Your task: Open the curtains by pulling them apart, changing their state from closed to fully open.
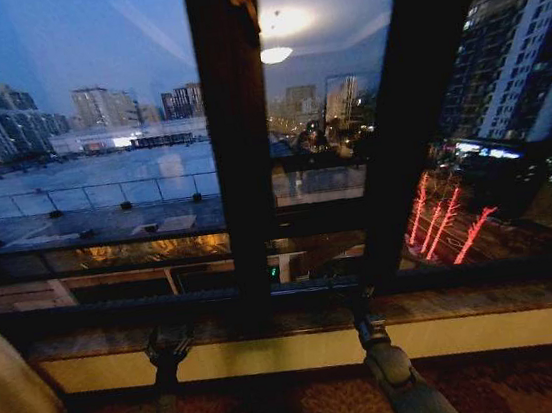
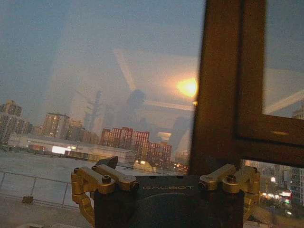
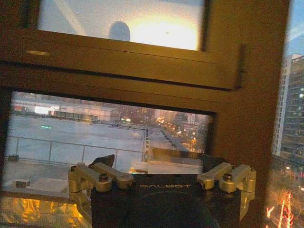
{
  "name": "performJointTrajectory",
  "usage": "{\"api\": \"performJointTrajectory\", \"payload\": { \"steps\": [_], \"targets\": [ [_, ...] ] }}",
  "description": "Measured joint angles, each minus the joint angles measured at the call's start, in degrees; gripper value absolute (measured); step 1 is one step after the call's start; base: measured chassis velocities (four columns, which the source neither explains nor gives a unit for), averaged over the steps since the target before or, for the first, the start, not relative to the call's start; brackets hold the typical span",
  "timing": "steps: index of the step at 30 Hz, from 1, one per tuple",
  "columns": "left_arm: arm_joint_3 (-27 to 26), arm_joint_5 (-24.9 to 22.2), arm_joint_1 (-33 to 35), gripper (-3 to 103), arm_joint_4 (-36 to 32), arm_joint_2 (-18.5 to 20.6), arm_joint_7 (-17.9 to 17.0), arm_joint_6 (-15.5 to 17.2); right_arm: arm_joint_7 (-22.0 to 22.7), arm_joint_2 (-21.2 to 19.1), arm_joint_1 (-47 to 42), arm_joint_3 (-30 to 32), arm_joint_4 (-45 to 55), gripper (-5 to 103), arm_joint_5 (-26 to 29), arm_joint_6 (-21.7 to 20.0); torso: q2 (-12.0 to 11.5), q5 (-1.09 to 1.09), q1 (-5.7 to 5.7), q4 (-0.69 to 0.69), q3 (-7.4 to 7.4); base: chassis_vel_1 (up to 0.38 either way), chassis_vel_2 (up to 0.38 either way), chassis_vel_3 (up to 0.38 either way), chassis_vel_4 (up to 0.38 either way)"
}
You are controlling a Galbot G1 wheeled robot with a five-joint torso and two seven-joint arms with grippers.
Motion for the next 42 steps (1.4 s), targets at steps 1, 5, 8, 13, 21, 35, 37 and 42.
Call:
{"api": "performJointTrajectory", "payload": {
  "steps": [1, 5, 8, 13, 21, 35, 37, 42],
  "targets": [
    [0.0, 0.0, 0.0, 100, 0.0, 0.0, 0.0, 0.0, 0.0, 0.0, 0.0, 0.0, 0.0, 100, 0.0, 0.0, 0.0, 0.01, 0.0, 0.0, 0.0, -0.355, -0.352, 0.339, 0.371],
    [0.0, 0.0, -0.01, 100, 0.0, 0.0, 0.0, 0.0, 0.0, 0.0, 0.0, 0.0, 0.0, 100, 0.0, 0.0, 0.0, -0.01, 0.01, 0.0, 0.01, -0.367, -0.346, 0.364, 0.351],
    [0.0, 0.0, 0.0, 100, 0.0, 0.0, 0.0, 0.0, 0.0, 0.0, 0.0, 0.0, 0.0, 100, 0.0, 0.0, 0.0, 0.0, 0.0, 0.01, 0.0, -0.357, -0.338, 0.351, 0.346],
    [0.0, 0.0, 0.0, 100, 0.0, 0.0, 0.0, 0.0, 0.0, 0.0, 0.0, 0.0, 0.0, 100, 0.0, 0.0, 0.01, -0.02, 0.0, 0.01, 0.0, -0.352, -0.364, 0.323, 0.367],
    [0.0, 0.0, 0.0, 100, 0.0, 0.0, 0.0, 0.0, 0.0, 0.0, 0.0, 0.0, 0.0, 100, 0.0, 0.0, 0.0, -0.02, 0.0, -0.01, 0.0, -0.348, -0.347, 0.335, 0.35],
    [-0.04, 0.0, -0.01, 100, 0.01, 0.03, -0.05, 0.0, 0.0, 0.02, 0.0, -0.03, 0.0, 100, 0.0, 0.0, 0.0, -0.04, 0.01, 0.03, 0.0, -0.064, -0.088, 0.076, 0.083],
    [-0.06, 0.0, -0.01, 100, 0.01, 0.03, -0.06, 0.0, 0.0, 0.02, 0.0, -0.03, 0.0, 100, 0.0, 0.0, 0.0, -0.01, 0.01, 0.03, 0.0, 0.098, 0.031, -0.108, -0.01],
    [-0.04, 0.0, -0.01, 100, 0.0, 0.02, -0.07, 0.0, 0.0, 0.01, 0.0, -0.02, 0.0, 100, 0.0, 0.0, 0.0, 0.0, 0.02, 0.0, 0.01, 0.097, -0.078, -0.105, 0.093]
  ]
}}
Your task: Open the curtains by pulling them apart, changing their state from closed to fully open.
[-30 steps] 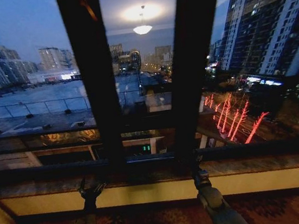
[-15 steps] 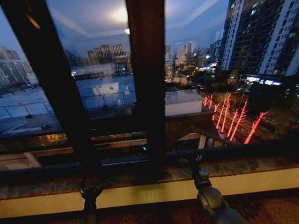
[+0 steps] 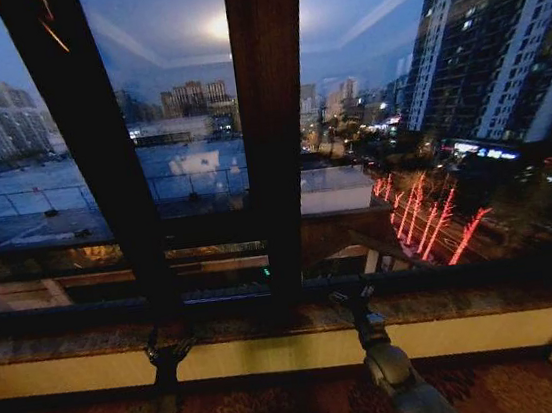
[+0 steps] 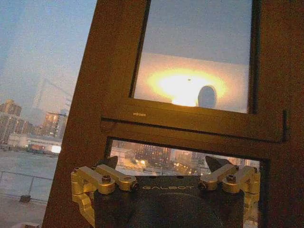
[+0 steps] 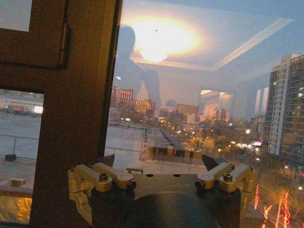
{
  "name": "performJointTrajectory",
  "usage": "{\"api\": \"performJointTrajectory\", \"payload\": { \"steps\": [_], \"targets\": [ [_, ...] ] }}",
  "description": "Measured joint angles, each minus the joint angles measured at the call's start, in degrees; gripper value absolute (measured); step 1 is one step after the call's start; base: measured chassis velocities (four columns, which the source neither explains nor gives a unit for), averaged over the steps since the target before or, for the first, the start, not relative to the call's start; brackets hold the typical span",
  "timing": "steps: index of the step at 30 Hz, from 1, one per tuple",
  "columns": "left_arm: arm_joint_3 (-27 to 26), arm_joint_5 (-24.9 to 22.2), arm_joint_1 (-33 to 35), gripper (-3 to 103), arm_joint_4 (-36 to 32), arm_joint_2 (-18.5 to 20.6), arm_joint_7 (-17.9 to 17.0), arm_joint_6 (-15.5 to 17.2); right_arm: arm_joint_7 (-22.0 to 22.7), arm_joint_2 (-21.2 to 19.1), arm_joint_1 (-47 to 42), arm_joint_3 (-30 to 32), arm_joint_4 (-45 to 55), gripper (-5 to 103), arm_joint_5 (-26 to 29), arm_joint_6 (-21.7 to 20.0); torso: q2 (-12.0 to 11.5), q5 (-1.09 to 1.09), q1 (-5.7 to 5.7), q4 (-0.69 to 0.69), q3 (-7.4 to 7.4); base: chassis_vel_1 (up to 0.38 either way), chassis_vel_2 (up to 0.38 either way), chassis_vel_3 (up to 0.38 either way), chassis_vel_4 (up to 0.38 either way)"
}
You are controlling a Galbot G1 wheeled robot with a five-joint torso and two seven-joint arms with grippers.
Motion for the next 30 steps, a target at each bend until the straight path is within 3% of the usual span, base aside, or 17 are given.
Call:
{"api": "performJointTrajectory", "payload": {
  "steps": [11, 30],
  "targets": [
    [0.03, 0.0, 0.01, 100, 0.0, -0.01, 0.01, 0.0, 0.0, -0.01, 0.0, 0.02, 0.0, 100, 0.0, 0.0, 0.0, 0.0, -0.02, 0.0, 0.0, 0.214, -0.24, -0.206, 0.254],
    [0.04, 0.0, 0.01, 100, -0.01, -0.02, 0.06, -0.01, 0.0, -0.01, 0.0, 0.02, 0.0, 100, 0.0, 0.0, 0.0, 0.01, -0.01, -0.01, 0.0, 0.359, -0.353, -0.358, 0.345]
  ]
}}
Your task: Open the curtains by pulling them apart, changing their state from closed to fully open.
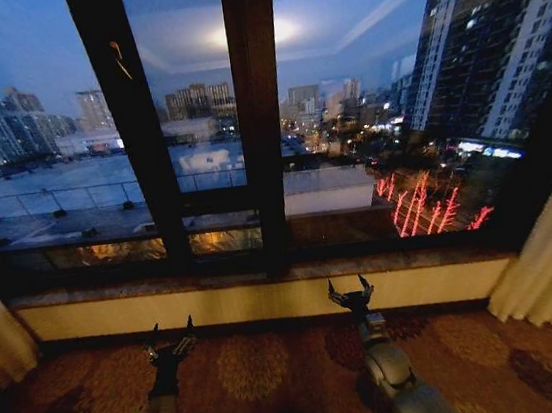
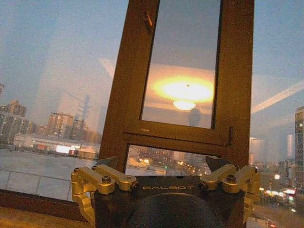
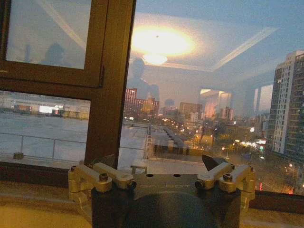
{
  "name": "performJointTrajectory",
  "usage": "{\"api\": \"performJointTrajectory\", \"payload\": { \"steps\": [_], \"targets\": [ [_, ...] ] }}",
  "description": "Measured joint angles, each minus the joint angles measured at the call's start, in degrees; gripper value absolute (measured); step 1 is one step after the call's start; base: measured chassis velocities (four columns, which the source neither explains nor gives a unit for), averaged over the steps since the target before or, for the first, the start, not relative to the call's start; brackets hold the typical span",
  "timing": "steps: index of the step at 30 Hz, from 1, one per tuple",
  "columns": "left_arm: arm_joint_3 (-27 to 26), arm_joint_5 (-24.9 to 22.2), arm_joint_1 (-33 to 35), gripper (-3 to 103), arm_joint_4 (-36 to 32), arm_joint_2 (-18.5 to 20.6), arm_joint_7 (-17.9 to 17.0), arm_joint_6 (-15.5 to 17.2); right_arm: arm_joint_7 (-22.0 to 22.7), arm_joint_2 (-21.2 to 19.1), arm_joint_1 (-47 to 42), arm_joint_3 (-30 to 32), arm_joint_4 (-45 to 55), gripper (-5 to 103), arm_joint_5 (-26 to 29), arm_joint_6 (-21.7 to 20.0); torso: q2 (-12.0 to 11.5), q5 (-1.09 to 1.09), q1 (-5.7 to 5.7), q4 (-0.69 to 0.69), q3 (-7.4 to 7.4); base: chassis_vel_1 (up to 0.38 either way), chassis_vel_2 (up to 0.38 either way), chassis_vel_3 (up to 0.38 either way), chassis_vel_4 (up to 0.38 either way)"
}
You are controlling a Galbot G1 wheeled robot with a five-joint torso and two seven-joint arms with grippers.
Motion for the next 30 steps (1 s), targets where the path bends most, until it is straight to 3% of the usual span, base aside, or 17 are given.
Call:
{"api": "performJointTrajectory", "payload": {
  "steps": [8, 30],
  "targets": [
    [0.0, 0.0, 0.01, 100, 0.0, 0.0, 0.01, 0.0, 0.0, 0.0, -0.01, 0.0, 0.0, 100, 0.0, 0.0, 0.04, -0.01, -0.06, 0.01, -0.03, 0.208, -0.217, -0.235, 0.222],
    [0.0, 0.0, 0.01, 100, 0.0, 0.0, 0.01, 0.0, 0.0, 0.0, 0.0, -0.01, 0.0, 100, 0.0, 0.0, 0.04, -0.02, -0.06, 0.01, -0.03, 0.045, -0.049, -0.045, 0.04]
  ]
}}
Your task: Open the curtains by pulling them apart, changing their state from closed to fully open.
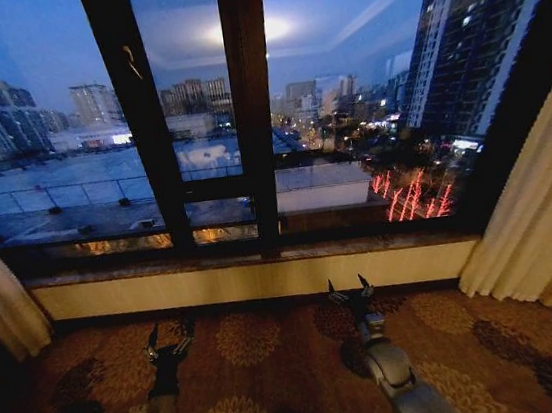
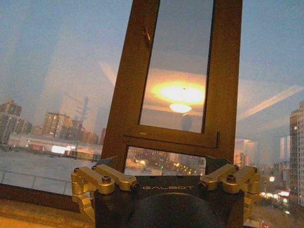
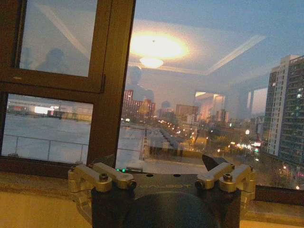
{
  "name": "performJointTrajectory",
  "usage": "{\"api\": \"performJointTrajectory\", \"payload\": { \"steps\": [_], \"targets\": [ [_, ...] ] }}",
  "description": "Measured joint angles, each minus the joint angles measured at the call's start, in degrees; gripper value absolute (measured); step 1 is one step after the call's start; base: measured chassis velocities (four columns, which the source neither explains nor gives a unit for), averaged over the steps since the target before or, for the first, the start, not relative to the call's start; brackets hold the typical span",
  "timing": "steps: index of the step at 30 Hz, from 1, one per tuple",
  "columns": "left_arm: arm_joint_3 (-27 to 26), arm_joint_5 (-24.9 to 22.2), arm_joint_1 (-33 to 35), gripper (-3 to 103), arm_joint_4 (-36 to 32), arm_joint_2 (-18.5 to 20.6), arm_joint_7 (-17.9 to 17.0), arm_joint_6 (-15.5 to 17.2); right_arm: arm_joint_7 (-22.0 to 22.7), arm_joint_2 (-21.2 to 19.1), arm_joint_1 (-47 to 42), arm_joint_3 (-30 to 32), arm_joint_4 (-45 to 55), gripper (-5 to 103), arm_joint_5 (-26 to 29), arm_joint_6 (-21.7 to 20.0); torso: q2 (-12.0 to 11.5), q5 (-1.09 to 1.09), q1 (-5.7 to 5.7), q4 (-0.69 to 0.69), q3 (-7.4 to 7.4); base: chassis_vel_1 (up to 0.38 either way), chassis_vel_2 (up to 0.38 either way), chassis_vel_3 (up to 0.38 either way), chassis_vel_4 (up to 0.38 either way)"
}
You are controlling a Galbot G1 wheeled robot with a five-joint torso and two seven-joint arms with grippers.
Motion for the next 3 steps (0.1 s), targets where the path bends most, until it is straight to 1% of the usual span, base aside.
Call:
{"api": "performJointTrajectory", "payload": {
  "steps": [2, 3],
  "targets": [
    [0.0, 0.0, 0.01, 100, 0.0, 0.0, 0.0, 0.0, 0.0, 0.0, 0.0, 0.0, 0.0, 100, 0.0, 0.0, 0.02, -0.01, -0.02, 0.0, -0.01, 0.103, -0.093, -0.099, 0.109],
    [0.0, 0.0, 0.01, 100, 0.0, 0.0, 0.0, 0.0, 0.0, 0.0, 0.0, 0.0, 0.0, 100, 0.0, 0.0, 0.02, -0.01, -0.02, 0.0, 0.0, 0.052, -0.038, -0.093, 0.033]
  ]
}}
